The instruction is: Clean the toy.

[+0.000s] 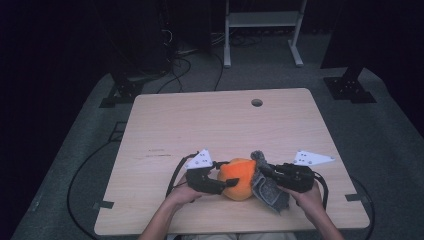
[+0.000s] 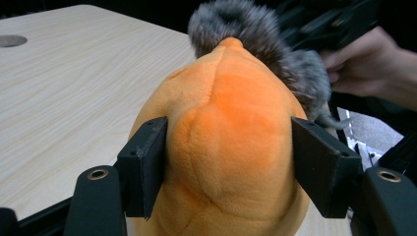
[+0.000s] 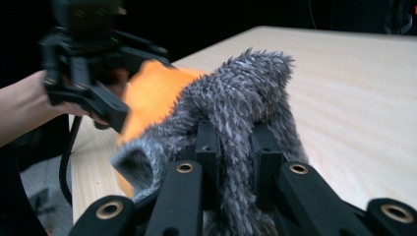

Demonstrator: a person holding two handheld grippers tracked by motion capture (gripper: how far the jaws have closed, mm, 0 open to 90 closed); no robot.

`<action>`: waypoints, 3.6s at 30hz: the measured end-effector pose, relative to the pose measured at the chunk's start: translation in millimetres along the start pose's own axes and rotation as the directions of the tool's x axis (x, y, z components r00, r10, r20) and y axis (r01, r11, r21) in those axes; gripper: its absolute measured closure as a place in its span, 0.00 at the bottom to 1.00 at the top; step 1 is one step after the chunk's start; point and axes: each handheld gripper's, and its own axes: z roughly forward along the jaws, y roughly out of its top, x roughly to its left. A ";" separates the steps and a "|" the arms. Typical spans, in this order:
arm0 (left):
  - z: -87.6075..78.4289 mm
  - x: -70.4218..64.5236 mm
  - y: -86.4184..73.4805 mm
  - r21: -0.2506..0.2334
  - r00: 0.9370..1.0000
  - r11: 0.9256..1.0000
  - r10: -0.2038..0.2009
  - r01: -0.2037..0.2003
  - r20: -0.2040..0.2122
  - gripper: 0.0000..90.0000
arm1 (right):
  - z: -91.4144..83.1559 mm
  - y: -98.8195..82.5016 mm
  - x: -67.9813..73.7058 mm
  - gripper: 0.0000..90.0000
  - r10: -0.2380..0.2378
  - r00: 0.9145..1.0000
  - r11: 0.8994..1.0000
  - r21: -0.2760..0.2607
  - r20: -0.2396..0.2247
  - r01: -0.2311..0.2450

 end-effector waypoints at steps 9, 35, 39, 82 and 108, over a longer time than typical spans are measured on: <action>3.6 -6.7 -1.2 0.068 0.995 0.993 0.100 -0.098 -0.027 0.14 | 5.4 0.1 2.1 0.86 -0.033 0.999 0.999 0.004 0.000 0.033; 9.9 -14.1 -3.2 0.035 0.991 0.991 0.131 -0.132 0.026 0.24 | -2.6 9.0 9.6 0.86 -0.148 0.988 0.988 0.040 0.048 0.146; 13.8 -18.2 -4.1 0.042 0.988 0.988 0.152 -0.152 0.005 0.32 | -5.6 11.5 10.7 0.86 -0.149 0.988 0.988 0.042 0.040 0.148; 24.5 -33.7 -9.1 0.104 0.956 0.951 0.284 -0.290 0.069 0.31 | -17.8 11.9 4.5 0.86 -0.143 0.989 0.981 0.130 -0.040 0.147; 13.2 -14.5 -10.1 0.099 0.981 0.976 0.193 -0.193 0.012 0.30 | -20.1 3.9 5.0 0.86 -0.155 0.988 0.985 0.080 -0.001 0.155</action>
